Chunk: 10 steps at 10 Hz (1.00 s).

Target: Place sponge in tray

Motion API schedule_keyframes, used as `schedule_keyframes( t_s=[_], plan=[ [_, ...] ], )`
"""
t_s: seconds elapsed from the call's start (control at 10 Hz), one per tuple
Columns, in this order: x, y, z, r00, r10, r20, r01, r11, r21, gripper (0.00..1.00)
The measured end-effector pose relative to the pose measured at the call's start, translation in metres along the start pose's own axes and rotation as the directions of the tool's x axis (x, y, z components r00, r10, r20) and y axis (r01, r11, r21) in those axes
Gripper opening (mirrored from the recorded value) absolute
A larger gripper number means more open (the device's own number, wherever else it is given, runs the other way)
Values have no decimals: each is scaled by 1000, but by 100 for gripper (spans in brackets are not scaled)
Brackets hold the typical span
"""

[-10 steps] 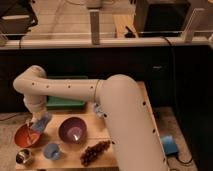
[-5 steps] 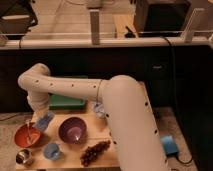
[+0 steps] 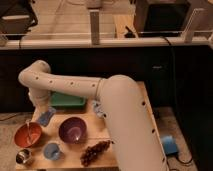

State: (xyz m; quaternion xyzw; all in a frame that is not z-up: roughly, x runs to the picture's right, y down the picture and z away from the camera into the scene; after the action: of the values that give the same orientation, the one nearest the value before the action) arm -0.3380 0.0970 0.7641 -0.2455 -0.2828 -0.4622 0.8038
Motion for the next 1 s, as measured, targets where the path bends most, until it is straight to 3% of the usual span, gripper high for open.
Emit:
schedule_keyframes(
  t_s=[0.4, 1.0],
  plan=[
    [32, -4, -6, 998, 51, -28, -50, 997, 54, 0],
    [88, -8, -18, 988, 102, -119, -83, 985, 150, 0]
  ],
)
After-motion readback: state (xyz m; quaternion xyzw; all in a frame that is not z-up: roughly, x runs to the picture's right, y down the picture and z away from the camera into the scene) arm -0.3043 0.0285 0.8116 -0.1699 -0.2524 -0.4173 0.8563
